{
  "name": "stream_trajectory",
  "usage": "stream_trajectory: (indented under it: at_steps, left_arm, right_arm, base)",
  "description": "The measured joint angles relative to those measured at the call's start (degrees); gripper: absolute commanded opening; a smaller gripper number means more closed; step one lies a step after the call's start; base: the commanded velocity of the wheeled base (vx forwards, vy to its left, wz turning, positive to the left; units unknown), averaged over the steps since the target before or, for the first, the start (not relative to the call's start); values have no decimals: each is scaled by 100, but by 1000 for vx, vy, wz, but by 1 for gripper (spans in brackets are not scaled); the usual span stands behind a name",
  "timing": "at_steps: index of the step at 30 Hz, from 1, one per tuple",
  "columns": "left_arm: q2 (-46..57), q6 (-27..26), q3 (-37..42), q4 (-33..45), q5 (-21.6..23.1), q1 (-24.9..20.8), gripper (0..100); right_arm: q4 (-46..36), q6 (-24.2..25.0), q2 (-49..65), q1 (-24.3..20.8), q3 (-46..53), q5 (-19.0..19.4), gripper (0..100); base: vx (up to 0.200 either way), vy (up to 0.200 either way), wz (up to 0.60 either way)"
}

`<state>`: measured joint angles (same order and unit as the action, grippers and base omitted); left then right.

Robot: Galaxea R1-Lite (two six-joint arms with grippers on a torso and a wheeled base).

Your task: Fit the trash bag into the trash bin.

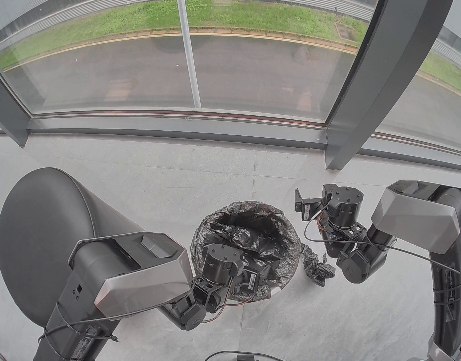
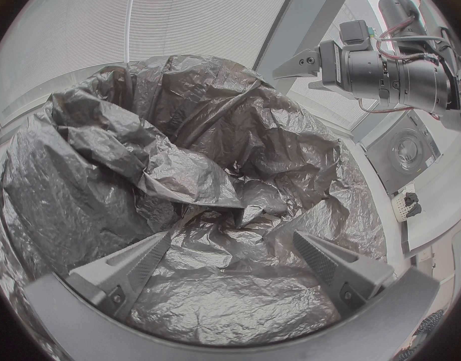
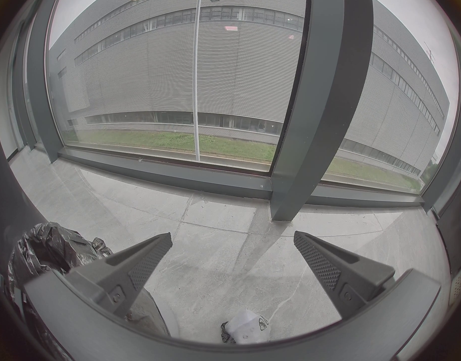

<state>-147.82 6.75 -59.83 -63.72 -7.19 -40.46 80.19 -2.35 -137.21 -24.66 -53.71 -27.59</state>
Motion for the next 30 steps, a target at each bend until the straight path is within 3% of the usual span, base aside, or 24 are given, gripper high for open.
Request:
stream_trajectory:
  at_steps: [9,15,21,26,30]
  left_arm:
    - [386,244,199,-117,-184,-105,100]
    - [1312,580,788,-438,-262,-380,100]
    - [2476,866,1532,-645,-41,-534,100]
    - [3318,974,2075,-681,167,-247,100]
    - [3785,1005,2428,-717,255,308,100]
  right_arm:
    - [1,-2,-1,0,-1,0,100]
    - [22,-11,7,-15,33,-2,100]
    - [35,-22,11,-15,112,0,100]
    - [15,-38,10,110,319,0,100]
    - [-180,-54,5,336,529,0,100]
  base:
    - [0,0,0]
    - [0,0,0]
    - [0,0,0]
    - [0,0,0]
    - [0,0,0]
